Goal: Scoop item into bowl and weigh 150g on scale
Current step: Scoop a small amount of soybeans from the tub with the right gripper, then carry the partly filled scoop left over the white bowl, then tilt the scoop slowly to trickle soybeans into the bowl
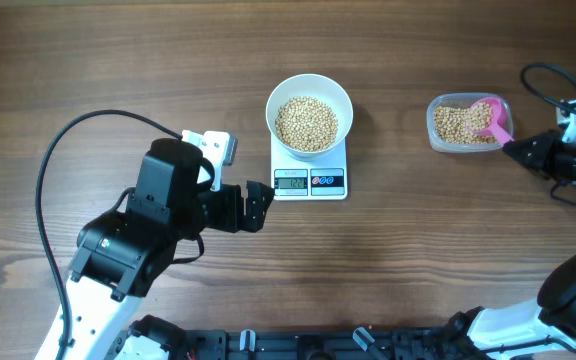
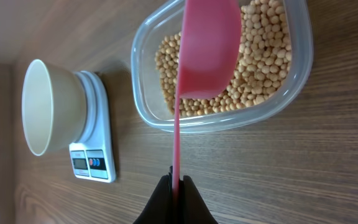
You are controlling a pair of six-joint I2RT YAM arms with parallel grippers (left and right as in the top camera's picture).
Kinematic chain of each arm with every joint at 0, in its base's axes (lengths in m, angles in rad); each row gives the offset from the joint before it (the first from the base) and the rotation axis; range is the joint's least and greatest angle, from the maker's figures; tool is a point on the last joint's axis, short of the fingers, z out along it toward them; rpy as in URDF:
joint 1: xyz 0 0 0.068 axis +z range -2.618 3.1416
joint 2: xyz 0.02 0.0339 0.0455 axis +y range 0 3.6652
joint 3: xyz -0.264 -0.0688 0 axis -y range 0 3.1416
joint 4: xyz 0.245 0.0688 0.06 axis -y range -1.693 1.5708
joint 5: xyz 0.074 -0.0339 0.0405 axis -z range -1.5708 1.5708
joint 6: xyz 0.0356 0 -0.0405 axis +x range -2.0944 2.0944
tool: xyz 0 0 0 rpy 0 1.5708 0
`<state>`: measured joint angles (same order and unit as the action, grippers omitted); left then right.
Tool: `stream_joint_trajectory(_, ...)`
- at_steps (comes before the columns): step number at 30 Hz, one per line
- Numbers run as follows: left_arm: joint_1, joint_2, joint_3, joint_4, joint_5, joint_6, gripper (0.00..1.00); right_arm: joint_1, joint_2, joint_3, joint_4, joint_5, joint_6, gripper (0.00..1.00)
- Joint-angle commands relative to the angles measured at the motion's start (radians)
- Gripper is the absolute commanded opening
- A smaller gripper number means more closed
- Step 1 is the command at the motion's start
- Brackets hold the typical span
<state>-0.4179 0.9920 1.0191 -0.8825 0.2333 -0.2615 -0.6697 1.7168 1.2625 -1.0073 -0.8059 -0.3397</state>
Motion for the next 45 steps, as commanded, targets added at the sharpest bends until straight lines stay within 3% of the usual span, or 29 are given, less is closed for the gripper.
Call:
stream_joint_trajectory(1,-0.006,0.003,-0.005,0.0,0.009,-0.009,1.0,-0.027,0.013,-0.008,-0.002,-0.117,-0.049,0.04)
stream_joint_trajectory(8,-0.006,0.003,-0.005,0.0,0.009,-0.009,1.0,-0.031,0.013,-0.008,-0.011,-0.198,-0.053,0.04)
stream_joint_trajectory(19,-0.006,0.003,-0.005,0.0,0.009,-0.008,1.0,-0.008,0.013,-0.008,-0.065,-0.535,-0.053,0.04)
stream_joint_trajectory(30,-0.006,0.003,-0.005,0.0,0.009,-0.009,1.0,0.323,0.013,-0.006,-0.043,-0.591,0.109,0.04)
stream_joint_trajectory(35,-0.006,0.003,-0.005,0.0,0.009,-0.009,1.0,0.477,0.013,0.009,0.086,-0.527,0.27,0.04)
stream_joint_trajectory(45,-0.006,0.003,-0.005,0.0,0.009,-0.009,1.0,0.749,-0.039,0.112,0.148,-0.054,0.287,0.04)
